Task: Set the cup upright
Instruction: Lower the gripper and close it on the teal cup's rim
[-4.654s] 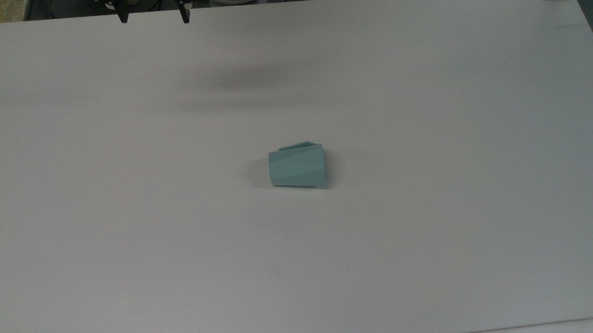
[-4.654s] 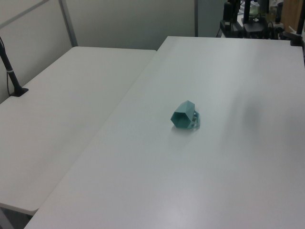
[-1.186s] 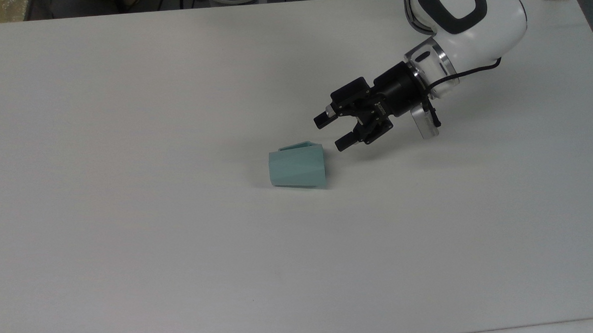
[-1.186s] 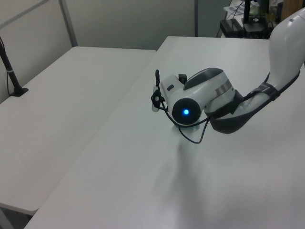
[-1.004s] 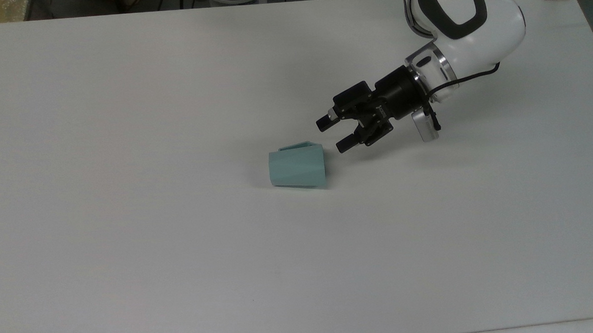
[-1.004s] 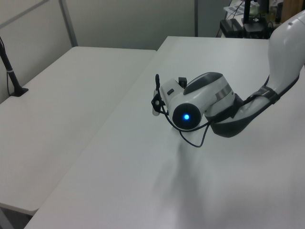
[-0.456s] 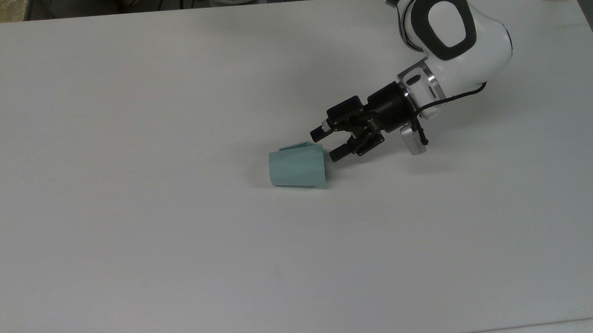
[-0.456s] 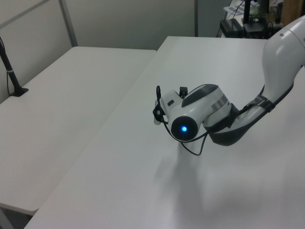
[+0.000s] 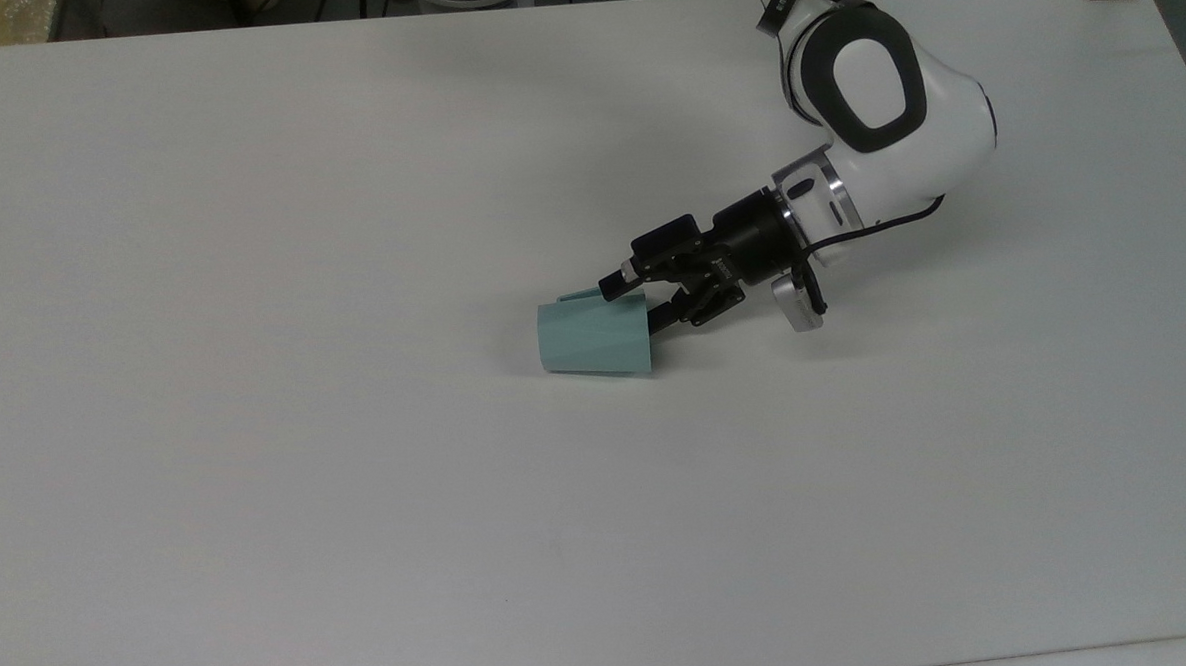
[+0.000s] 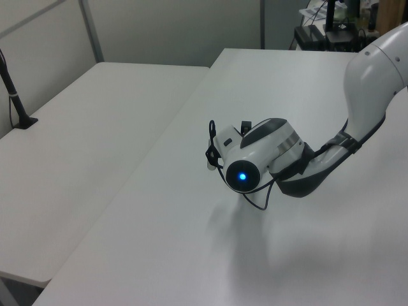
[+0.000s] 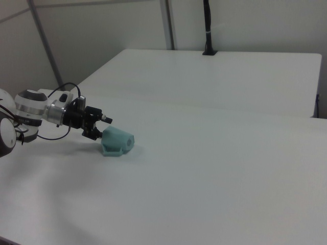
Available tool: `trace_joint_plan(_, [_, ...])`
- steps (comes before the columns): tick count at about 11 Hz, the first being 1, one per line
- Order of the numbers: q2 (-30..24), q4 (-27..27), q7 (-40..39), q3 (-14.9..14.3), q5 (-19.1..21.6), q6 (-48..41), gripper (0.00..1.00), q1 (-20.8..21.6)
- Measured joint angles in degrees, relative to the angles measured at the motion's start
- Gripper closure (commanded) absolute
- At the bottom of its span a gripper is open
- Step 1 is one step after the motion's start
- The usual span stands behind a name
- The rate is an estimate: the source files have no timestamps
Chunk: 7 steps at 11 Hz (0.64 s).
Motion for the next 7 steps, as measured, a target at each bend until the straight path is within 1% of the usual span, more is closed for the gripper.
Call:
trace_joint_plan(1, [0.0,0.0,0.0,0.18,0.0,0.0,0.04,-0.51])
trace_joint_plan(2, [0.01,0.0,0.0,0.2,0.0,0.0,0.09,-0.83])
trace_joint_plan(3, [0.01,0.0,0.0,0.24,0.0,0.0,0.31,-1.12])
trace_joint_plan(5, [0.34,-0.12,0.01,0.28,0.01,0.0,0.67,-1.54])
trace_joint_plan(6, [0.54,-0.12,0.02,0.37,0.01,0.0,0.88,-1.61])
trace_joint_plan(7, [0.71,-0.12,0.06,0.45,0.02,0.0,1.0,-1.64])
